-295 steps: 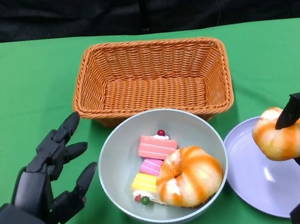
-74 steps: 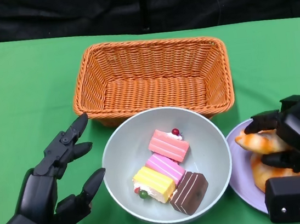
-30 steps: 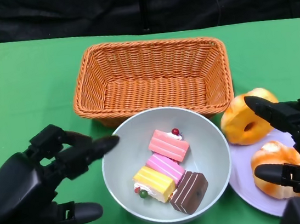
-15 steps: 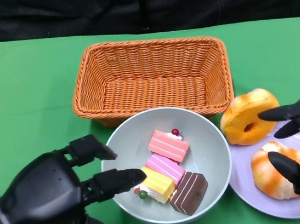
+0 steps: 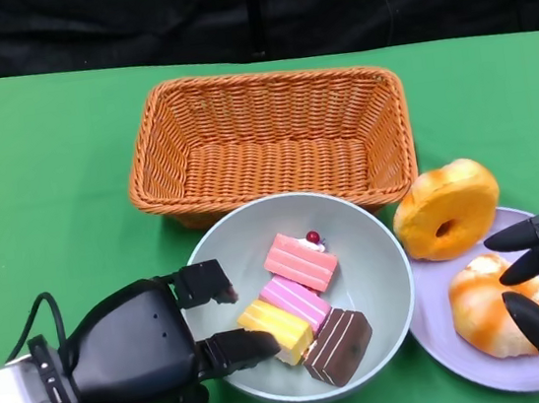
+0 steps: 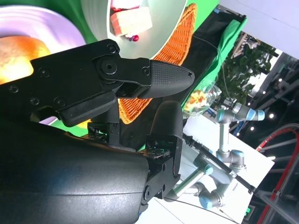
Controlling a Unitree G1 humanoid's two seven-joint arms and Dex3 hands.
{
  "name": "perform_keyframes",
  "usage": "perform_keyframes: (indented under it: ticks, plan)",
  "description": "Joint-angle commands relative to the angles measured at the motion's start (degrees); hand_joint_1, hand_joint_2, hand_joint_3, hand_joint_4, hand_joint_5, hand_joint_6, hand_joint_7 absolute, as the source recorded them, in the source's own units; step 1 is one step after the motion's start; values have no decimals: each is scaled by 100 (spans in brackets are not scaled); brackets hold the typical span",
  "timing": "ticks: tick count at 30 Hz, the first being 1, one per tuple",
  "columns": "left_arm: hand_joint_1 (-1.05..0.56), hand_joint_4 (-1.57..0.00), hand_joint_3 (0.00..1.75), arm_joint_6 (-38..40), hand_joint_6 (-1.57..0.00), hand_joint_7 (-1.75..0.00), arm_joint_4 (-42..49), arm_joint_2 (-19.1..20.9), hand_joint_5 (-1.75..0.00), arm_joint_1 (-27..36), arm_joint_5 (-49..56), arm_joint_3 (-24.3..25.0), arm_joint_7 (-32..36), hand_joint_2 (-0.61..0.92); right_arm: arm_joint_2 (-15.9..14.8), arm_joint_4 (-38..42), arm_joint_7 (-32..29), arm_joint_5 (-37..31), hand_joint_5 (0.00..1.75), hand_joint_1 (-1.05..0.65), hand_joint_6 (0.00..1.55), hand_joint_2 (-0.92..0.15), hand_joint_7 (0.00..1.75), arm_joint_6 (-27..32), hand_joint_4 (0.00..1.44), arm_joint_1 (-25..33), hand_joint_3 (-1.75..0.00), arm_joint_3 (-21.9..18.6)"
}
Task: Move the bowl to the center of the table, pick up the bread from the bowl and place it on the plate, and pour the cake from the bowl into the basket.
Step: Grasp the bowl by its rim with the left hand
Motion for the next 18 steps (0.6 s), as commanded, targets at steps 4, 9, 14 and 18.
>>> perform_keyframes:
  ticks: [4, 9, 14, 18]
  plan:
    - [-45, -51, 0, 351, -92, -19, 597, 18, -114, -340, 233, -705, 797, 84, 108, -82, 59, 146, 140, -76, 26, -92, 130, -85, 42, -10, -47, -52]
    - [-41, -63, 0, 627, -107, -21, 1345, -162, -131, -681, 436, -1329, 1730, 81, 193, -63, 56, 133, 139, -76, 27, -92, 130, -144, 42, -27, -46, -57]
    - [-41, -72, 0, 809, -99, -74, 1897, -308, -172, -983, 528, -1843, 2470, 82, 238, -18, 45, 156, 139, -75, 28, -92, 128, -273, 44, -36, -45, -57]
    - [-38, -91, 2, 629, -85, -124, 1916, -275, -174, -1044, 253, -1981, 2541, 88, 313, 187, -77, 124, 137, -72, 33, -92, 122, -616, 48, -98, -45, -111]
